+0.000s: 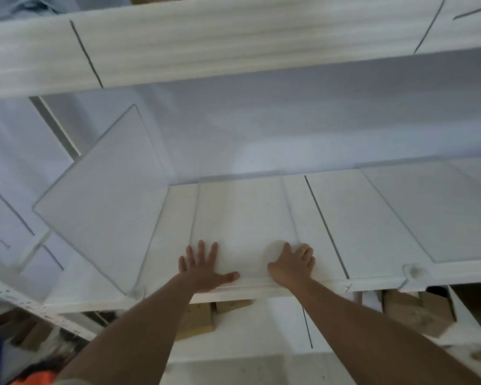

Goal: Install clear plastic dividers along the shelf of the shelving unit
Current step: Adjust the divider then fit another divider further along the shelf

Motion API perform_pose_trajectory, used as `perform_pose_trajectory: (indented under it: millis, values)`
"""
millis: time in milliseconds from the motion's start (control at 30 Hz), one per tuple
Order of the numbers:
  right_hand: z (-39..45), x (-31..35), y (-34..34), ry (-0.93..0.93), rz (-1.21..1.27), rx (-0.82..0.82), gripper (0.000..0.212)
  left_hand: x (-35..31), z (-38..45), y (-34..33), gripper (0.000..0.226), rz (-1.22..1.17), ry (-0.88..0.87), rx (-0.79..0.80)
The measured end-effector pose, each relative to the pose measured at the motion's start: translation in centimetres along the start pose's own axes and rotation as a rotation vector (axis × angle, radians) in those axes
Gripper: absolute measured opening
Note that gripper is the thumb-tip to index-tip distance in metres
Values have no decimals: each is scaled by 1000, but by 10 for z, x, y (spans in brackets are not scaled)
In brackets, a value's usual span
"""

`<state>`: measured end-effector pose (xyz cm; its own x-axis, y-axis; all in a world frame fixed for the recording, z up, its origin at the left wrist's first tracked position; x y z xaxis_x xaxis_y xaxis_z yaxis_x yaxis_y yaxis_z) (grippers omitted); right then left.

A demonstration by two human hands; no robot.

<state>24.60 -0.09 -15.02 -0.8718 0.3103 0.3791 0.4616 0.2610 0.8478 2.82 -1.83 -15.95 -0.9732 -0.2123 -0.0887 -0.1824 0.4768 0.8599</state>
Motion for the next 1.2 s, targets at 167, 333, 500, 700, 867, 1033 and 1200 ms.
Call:
perform_pose_trajectory:
  millis: [167,333,500,700,867,1033,1200]
  values:
    - [2,3,-4,-29,-2,-13,71,-2,2,-2,124,10,-2,1]
    - [-2,4,-1,-37,63,-41,71,-2,2,-2,125,-2,-2,-5]
    - [6,8,30,-280,409,-81,65,0,0,-3,124,-17,-13,-71]
    - [18,16,80,-187,870,5,11,7,-5,-1,102,-92,-76,-219]
    - [-12,76,138,108,1021,22,12,4,-16,12,79,-259,-148,-296]
    - [-86,130,167,539,839,-67,16,-30,-29,21,69,-514,-209,-261]
    - [-122,141,149,700,423,-174,25,-64,-40,12,44,-688,-112,-243]
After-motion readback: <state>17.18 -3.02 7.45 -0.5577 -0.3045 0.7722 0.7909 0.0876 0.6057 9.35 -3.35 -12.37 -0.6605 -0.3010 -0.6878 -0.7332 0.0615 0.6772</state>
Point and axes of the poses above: each hand's wrist, its own z-axis towards the middle knuckle, its own y-axis out of the back of the hand, x = y × z, the point moved 4 cm from there along z, towards the middle knuckle, and after that the axes turned 1 degree about y, right-handed, at the moved point
